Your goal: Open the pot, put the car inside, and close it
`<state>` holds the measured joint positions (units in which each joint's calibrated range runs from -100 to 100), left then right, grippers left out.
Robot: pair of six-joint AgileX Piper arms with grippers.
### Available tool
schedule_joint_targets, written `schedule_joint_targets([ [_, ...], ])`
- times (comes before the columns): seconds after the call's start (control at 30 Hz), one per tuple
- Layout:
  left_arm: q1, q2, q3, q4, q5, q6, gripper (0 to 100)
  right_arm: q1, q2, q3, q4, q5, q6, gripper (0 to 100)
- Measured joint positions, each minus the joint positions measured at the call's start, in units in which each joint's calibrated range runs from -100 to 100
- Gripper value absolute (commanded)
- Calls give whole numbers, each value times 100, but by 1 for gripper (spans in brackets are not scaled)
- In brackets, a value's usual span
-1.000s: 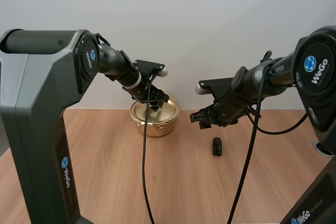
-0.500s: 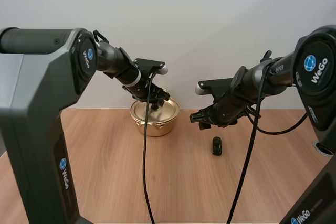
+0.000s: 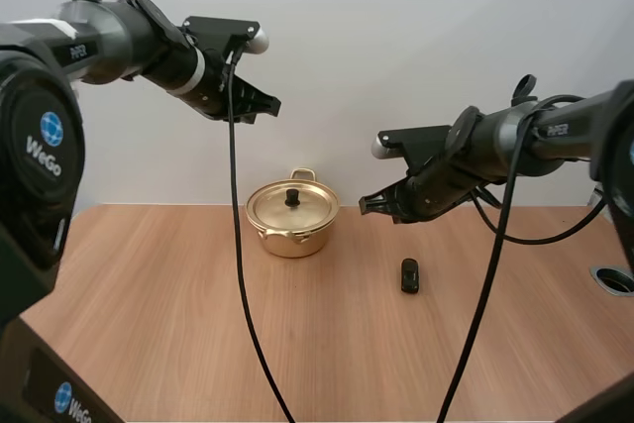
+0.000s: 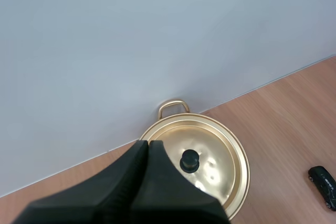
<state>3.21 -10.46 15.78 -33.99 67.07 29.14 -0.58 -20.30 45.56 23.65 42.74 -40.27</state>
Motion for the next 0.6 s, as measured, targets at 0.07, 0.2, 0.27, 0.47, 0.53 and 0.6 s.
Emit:
schedule_joint_targets([
  [0.07, 124, -291, 40, -10, 93, 0, 0, 0, -219, 0, 13, -39, 0, 0],
  [0.2, 177, -538, 38, -49, 257, 0, 0, 0, -504, 0, 13, 4, 0, 0],
  [0.27, 177, -499, 38, -104, 453, 0, 0, 0, -504, 0, 13, 82, 0, 0],
  [0.47, -10, 36, 46, -144, 617, 326, 0, 0, -504, 0, 3, 65, 0, 0],
  [0.53, -129, 333, 46, -144, 683, 336, 0, 0, -504, 0, -35, -28, 0, 0],
  [0.6, -245, 681, 46, -144, 791, 336, 0, 0, -504, 0, -103, -107, 0, 5],
])
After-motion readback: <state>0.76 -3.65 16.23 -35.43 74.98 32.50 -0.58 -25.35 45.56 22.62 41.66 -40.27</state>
